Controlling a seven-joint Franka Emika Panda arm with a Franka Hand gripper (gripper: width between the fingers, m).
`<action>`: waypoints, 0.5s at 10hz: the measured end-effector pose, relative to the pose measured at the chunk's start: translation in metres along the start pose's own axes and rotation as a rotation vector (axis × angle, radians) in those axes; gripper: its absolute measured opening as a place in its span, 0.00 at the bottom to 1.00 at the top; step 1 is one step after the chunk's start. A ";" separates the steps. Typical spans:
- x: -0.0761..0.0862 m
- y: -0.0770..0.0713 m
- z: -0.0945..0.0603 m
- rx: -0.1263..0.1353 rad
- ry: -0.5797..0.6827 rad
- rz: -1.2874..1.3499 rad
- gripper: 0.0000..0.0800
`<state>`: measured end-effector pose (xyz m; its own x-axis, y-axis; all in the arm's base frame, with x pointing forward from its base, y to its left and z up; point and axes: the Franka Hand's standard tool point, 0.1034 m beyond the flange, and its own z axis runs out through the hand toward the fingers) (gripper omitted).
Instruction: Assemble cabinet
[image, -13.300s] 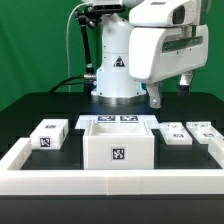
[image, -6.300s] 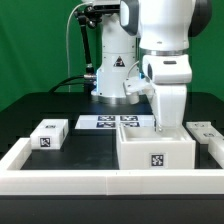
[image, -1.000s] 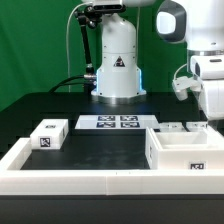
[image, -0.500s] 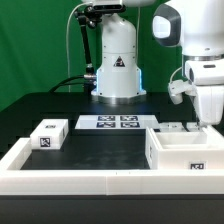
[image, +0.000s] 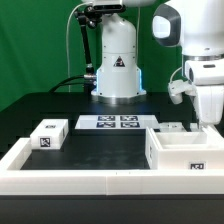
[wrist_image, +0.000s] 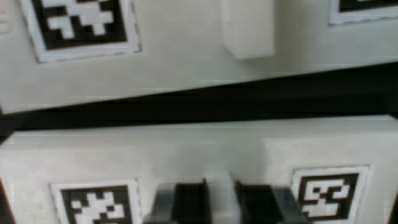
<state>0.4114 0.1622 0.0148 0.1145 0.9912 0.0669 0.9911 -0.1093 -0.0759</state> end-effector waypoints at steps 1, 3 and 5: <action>0.000 0.000 0.000 -0.001 0.000 0.000 0.09; 0.000 0.001 -0.007 -0.009 -0.004 0.009 0.09; -0.006 0.003 -0.028 -0.008 -0.036 0.006 0.09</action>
Offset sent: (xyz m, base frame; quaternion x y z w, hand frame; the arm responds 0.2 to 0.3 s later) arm -0.0068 -0.0097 0.0326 0.0019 -0.0341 0.0060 0.9994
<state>0.4159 0.1535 0.0415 0.1179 0.9926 0.0304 0.9910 -0.1156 -0.0680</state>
